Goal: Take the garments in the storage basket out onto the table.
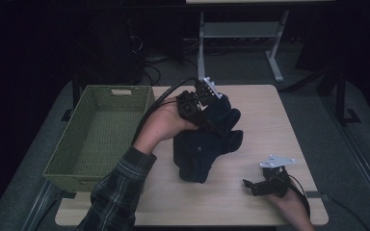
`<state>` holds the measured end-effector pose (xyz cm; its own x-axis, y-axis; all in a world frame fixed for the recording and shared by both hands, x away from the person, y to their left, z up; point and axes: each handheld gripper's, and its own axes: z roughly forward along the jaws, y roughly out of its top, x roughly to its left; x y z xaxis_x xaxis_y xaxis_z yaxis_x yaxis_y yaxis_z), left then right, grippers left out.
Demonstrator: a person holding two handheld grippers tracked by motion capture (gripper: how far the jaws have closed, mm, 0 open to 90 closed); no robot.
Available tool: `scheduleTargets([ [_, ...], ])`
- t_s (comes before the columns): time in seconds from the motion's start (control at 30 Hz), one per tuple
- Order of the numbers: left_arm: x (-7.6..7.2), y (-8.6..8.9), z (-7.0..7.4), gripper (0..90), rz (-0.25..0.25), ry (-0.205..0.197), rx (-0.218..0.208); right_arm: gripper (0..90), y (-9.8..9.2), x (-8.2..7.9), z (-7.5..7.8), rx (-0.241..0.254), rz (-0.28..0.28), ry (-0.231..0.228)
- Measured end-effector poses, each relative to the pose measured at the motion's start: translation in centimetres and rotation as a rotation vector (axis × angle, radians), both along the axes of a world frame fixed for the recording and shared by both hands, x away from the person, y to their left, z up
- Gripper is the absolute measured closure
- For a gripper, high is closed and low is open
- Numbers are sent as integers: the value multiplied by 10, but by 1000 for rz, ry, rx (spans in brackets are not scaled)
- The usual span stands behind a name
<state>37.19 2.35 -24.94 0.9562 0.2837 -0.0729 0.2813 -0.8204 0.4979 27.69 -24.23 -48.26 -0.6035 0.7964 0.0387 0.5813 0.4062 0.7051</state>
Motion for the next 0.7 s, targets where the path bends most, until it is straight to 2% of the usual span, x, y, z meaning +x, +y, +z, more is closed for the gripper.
scheduleTargets([
  [0.2,-1,-15,-22,793,-32,36,-9,23,0,0,0,-1,0,0],
  [0.3,-1,-21,-32,792,-31,46,-12,23,0,0,0,0,0,0],
  [0.5,3,-33,-53,792,-53,64,2,23,0,0,0,-1,3,-2],
  [0.7,12,-41,-78,792,-46,99,-4,23,0,0,0,-1,4,-2],
])
